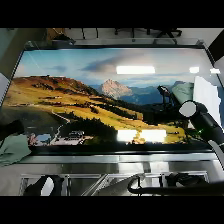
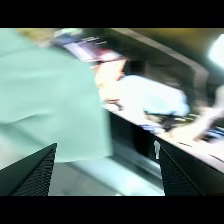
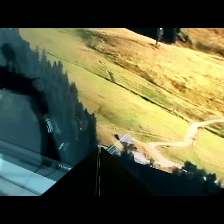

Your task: Fold the shirts.

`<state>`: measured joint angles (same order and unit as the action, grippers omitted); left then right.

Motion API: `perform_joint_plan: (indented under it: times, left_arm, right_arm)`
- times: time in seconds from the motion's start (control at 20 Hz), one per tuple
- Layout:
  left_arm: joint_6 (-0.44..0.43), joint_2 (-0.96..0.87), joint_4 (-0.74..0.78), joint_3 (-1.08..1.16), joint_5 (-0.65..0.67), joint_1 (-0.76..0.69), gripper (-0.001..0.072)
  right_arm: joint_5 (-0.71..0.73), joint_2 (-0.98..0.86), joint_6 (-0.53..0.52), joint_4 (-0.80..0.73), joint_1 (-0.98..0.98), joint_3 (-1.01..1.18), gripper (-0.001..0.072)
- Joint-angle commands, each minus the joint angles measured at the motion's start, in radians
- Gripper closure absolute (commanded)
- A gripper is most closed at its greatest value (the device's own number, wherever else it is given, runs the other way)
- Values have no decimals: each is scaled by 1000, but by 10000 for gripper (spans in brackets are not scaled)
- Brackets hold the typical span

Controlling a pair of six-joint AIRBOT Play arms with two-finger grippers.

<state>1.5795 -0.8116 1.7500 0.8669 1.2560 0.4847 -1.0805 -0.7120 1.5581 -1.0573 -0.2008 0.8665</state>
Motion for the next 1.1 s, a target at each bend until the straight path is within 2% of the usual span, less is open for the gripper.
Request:
perform_joint_plan:
  times: [0.0, 0.1, 0.25, 0.45, 0.65, 0.7, 0.75, 0.8, 1.05]
  left_arm:
    - [26, -55, 108, -58, -56, 257, 6]
    - [18, -143, 109, -68, -91, 351, 6]
    - [18, -278, 108, -67, -188, 407, 6]
    - [18, -442, 108, -49, -315, 356, 6]
    - [18, -598, 108, 74, -318, 271, 10]
    - [18, -628, 108, 106, -306, 253, 160]
    - [13, -655, 109, 134, -284, 236, 462]
    - [-13, -679, 109, 156, -259, 220, 690]
    - [-34, -695, 100, 280, -113, 116, 692]
  right_arm:
    - [0, 1, 0, 0, 0, 0, 692]
    - [0, 1, 1, 0, 0, 0, 692]
    - [0, 1, 0, 0, 0, 0, 692]
    - [11, 1, 0, -1, 0, 0, 692]
    - [10, 1, 0, 0, 0, 0, 692]
    - [10, 1, 0, 0, 0, 0, 692]
    - [10, 1, 0, 0, 0, 0, 692]
    - [10, 1, 0, 0, 0, 0, 692]
    - [10, 1, 0, 0, 0, 0, 692]
